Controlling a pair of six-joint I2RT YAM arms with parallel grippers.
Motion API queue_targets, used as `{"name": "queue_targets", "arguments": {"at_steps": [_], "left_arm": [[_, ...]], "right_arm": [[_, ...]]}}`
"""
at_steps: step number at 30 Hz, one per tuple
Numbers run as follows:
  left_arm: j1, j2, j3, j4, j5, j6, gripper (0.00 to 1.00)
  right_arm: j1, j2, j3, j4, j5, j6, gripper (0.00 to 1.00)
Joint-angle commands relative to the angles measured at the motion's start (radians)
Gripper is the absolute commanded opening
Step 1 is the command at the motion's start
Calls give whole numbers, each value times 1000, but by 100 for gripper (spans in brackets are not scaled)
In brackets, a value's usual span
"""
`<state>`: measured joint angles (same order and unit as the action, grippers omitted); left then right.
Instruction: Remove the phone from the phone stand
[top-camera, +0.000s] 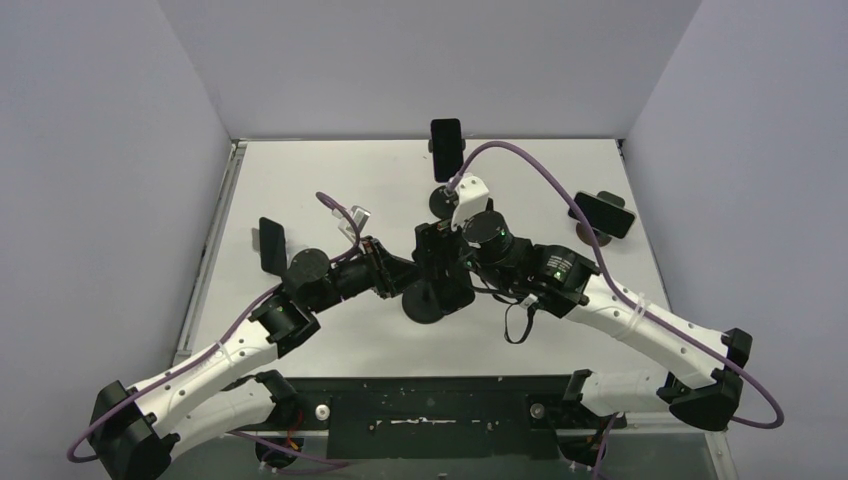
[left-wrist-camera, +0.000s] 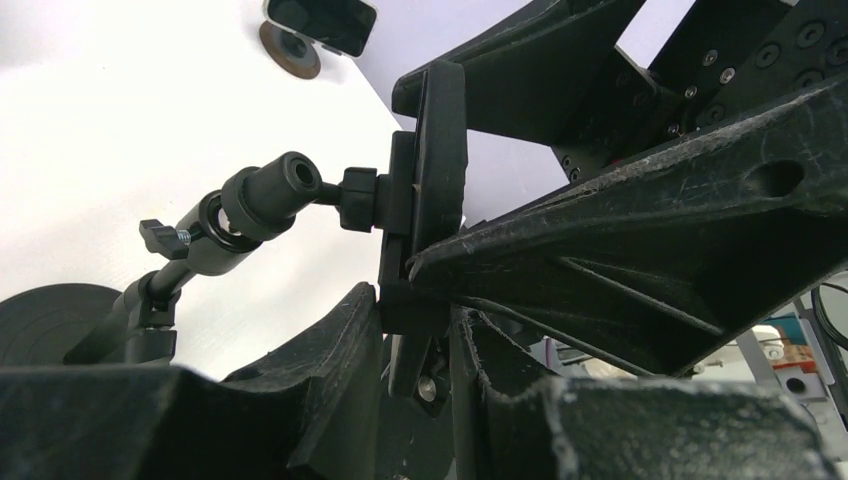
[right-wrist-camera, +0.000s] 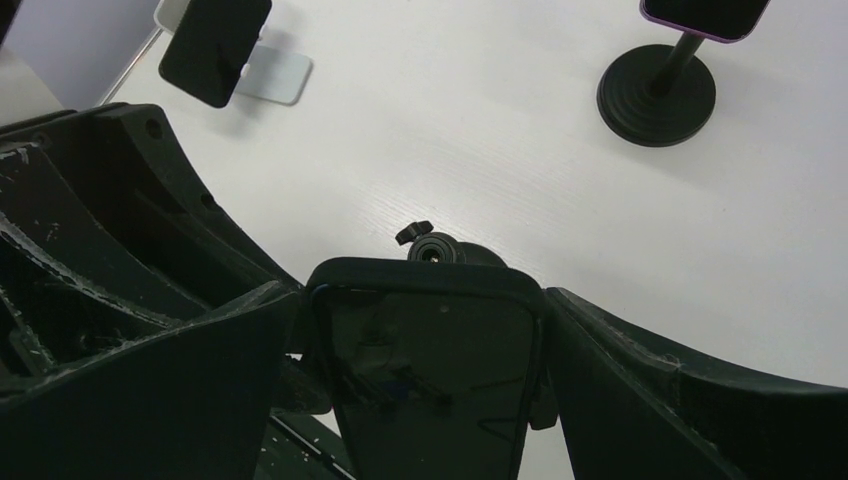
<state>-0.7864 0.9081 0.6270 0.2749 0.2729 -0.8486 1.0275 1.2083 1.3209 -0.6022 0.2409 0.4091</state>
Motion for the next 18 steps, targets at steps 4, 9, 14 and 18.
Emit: {"name": "queue_targets", "arguments": {"at_steps": [4,9,14,18], "left_arm": [[6,-10,-22,-3,-35,2,0],[6,-22,-27,-6,-36,0,0],[6,-35,-29,-19,-40,0,0],[6,-48,-37,-26,-50,-2,23]], "right_arm": [[29,16,45,-22,78,27,92],[29,18,37,-16,100,38,82],[30,20,36,-25,125,45,67],[31,18,35,-24,128,47,56]]}}
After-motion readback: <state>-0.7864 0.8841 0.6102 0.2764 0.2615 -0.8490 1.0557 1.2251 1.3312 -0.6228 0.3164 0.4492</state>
